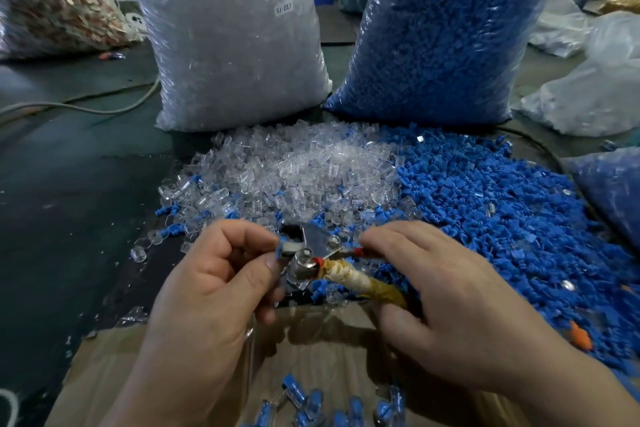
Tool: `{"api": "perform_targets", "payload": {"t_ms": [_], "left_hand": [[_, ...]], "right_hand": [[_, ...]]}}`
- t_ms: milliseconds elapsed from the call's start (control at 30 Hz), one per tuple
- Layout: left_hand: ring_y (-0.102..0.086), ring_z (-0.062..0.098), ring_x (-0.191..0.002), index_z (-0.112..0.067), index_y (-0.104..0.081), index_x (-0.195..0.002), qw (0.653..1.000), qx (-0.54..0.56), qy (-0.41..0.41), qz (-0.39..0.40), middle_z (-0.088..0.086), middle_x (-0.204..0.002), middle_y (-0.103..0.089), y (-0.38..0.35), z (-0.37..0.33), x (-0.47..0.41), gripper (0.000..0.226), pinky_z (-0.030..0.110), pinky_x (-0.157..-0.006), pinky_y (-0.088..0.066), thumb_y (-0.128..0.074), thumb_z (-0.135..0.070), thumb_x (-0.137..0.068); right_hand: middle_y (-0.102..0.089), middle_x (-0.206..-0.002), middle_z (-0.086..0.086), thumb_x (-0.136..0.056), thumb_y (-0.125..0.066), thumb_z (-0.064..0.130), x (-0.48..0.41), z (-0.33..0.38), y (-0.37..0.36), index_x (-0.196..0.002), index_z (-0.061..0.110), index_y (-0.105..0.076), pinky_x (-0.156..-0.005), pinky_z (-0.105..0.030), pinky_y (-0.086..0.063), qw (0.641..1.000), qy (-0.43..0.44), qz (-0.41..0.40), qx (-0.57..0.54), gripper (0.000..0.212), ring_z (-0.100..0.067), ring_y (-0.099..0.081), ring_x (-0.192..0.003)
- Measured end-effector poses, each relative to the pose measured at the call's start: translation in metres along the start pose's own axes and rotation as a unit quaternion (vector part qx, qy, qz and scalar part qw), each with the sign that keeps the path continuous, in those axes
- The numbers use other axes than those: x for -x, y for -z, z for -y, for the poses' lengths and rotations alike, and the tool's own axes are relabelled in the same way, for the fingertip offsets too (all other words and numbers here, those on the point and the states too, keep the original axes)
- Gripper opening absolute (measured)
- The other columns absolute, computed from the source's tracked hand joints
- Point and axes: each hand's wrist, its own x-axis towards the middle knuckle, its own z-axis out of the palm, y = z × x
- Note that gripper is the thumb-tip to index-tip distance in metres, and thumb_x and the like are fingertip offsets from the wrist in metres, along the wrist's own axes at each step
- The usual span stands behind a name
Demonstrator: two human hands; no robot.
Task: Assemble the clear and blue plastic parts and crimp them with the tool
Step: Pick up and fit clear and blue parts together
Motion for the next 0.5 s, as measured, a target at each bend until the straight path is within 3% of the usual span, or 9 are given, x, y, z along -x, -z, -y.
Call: {"api": "perform_targets", "payload": {"t_ms": [133,267,400,500], "left_hand": [[-0.060,0.014,-0.051,-0.028,-0.071,-0.075,1.000,-0.001,0.008,-0.003,0.005,-0.063,-0.065,-0.0026,-0.0047,-0.0001,0.017,0.024,-0.041,-0.050,-0.063,-0.013,-0.070],[-0.060,0.015,-0.051,-0.027,-0.070,-0.073,1.000,-0.013,0.010,-0.007,0.005,-0.063,-0.065,-0.0027,-0.0028,-0.0016,0.033,0.023,-0.041,-0.049,-0.061,0.004,-0.083],[-0.058,0.015,-0.049,-0.027,-0.071,-0.074,1.000,0.000,-0.006,-0.025,0.006,-0.062,-0.064,-0.0058,-0.0047,-0.0010,0.019,0.022,-0.040,-0.048,-0.065,-0.009,-0.073],[-0.059,0.014,-0.050,-0.030,-0.070,-0.078,0.997,-0.062,-0.010,-0.055,0.006,-0.062,-0.066,-0.0041,0.0006,-0.0012,0.031,0.024,-0.042,-0.050,-0.068,0.000,-0.082]], "right_hand": [[-0.061,-0.110,0.014,-0.076,-0.047,0.053,-0.0019,0.0006,0.0016,-0.128,0.030,-0.055,-0.085,-0.019,-0.041,1.000,0.013,0.004,0.021,0.057,-0.007,-0.053,-0.100],[-0.060,-0.098,0.015,-0.075,-0.041,0.059,-0.0061,0.0019,0.0039,-0.123,0.037,-0.055,-0.079,-0.023,-0.046,1.000,0.007,0.011,0.025,0.055,-0.009,-0.053,-0.091],[-0.058,-0.096,0.020,-0.076,-0.038,0.060,-0.0070,0.0048,0.0020,-0.123,0.041,-0.052,-0.081,-0.027,-0.048,1.000,-0.003,0.026,-0.002,0.052,-0.006,-0.053,-0.091],[-0.060,-0.101,0.020,-0.077,-0.047,0.058,-0.0018,0.0015,-0.0027,-0.123,0.036,-0.057,-0.081,-0.025,-0.046,0.999,-0.032,-0.012,0.015,0.052,-0.005,-0.055,-0.093]]}}
